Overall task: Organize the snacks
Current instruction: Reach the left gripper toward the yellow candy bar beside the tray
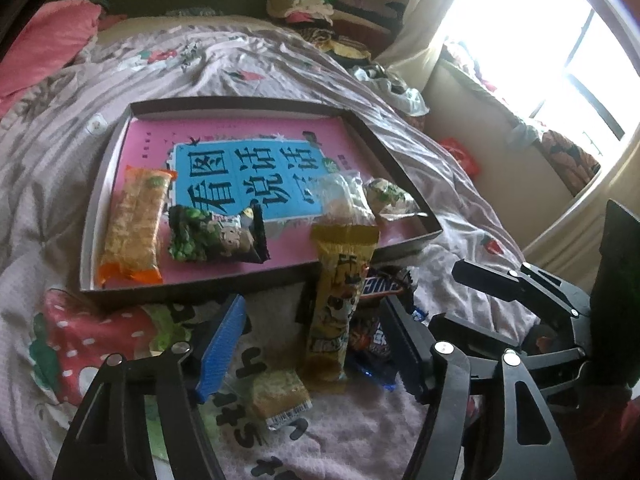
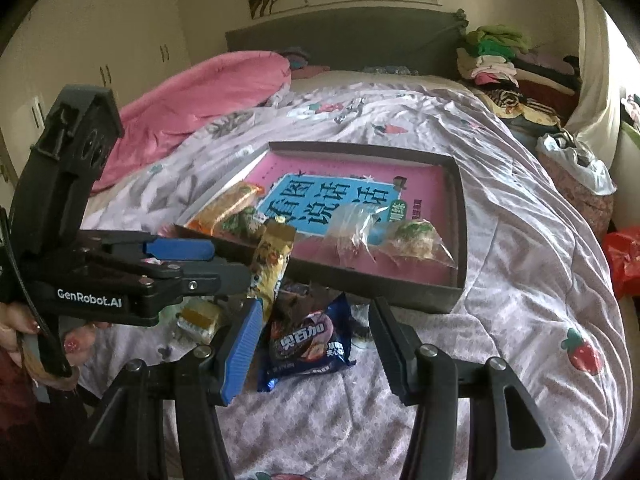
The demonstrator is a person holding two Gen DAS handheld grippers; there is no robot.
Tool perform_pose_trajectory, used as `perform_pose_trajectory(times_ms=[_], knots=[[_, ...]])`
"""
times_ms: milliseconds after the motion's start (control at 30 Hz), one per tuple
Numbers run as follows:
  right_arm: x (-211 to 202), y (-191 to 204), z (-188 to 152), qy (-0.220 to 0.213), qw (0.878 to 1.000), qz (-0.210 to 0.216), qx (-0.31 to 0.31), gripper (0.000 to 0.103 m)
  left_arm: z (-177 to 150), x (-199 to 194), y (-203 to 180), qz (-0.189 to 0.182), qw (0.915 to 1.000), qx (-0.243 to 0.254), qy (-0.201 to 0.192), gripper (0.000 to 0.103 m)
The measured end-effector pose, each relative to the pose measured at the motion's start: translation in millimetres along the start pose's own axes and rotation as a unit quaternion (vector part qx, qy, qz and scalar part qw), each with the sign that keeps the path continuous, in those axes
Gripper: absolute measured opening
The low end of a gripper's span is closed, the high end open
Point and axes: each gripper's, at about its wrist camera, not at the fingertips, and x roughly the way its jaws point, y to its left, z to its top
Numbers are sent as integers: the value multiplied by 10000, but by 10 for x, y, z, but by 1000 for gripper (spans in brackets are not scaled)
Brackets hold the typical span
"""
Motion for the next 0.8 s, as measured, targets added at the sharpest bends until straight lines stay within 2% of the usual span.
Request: perform_pose_trajectory(times_ms=[167,300,500,633,800], knots=[[51,21,-31,66,9999,-49,-121,55,-12,69,-27,-37,10000,45,65,64],[127,37,-44,155,9996,-84,-234,55,-10,139,-20,-84,9999,38,132,52],[241,94,-55,248,9984,-120,-487,55,1,223,17,-209,9996,-44,206,45],[282,154,-48,194,9972,-163,-708,55,9,261,31,-321,9991,-120,257,36],[376,201,-29,218,9955,-167,-912,55,26,338,6,-392,9986,-109,351,32]])
